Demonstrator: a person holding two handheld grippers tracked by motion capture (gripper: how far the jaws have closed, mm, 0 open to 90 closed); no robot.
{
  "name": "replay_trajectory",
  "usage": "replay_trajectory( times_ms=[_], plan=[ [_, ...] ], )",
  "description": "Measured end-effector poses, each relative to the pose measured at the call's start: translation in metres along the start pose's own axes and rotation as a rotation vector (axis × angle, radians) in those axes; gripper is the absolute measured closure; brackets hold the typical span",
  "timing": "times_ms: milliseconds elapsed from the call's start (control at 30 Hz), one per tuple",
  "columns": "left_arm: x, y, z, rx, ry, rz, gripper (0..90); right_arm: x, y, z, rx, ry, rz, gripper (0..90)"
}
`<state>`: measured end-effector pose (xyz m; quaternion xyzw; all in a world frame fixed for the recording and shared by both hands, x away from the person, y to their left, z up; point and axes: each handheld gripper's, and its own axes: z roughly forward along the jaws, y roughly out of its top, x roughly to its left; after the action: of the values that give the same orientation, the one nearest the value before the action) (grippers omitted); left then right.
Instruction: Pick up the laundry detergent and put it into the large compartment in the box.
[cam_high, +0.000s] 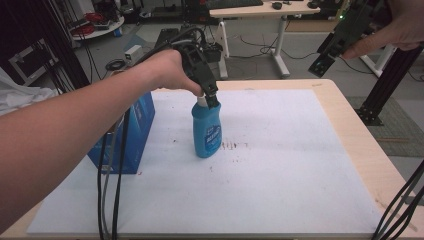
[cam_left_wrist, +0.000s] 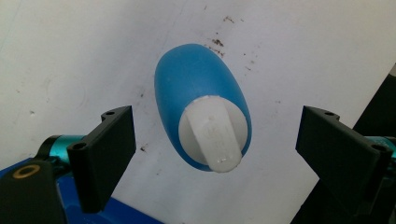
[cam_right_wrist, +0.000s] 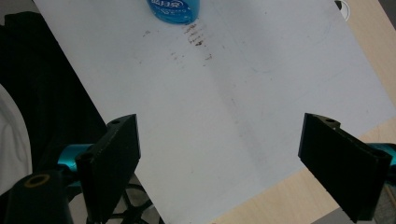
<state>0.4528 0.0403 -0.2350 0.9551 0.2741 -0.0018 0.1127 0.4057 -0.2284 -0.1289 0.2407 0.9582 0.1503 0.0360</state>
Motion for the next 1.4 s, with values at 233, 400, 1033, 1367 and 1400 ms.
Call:
replay_trajectory(
  times_ms=[233,400,1033,1367,1400],
  plan=[
    [0.000,0.000,0.008,0.010,0.002,-0.015,12.2,-0.001,-0.001,0.001,0.003,0.002,0.005,12.1],
    [-0.001,0.001,0.013,0.015,0.006,-0.022,12.2,-0.002,-0.001,0.002,0.004,0.005,0.004,12.1],
    [-0.003,0.002,0.034,0.037,0.017,-0.053,12.2,-0.003,-0.004,0.006,0.006,0.010,0.008,12.0],
    [-0.004,0.003,0.039,0.049,0.035,-0.074,12.3,-0.004,-0.006,0.006,0.006,0.011,0.011,12.1],
    [-0.004,0.003,0.039,0.050,0.037,-0.073,12.3,-0.004,-0.006,0.007,0.006,0.011,0.011,12.1]
  ],
)
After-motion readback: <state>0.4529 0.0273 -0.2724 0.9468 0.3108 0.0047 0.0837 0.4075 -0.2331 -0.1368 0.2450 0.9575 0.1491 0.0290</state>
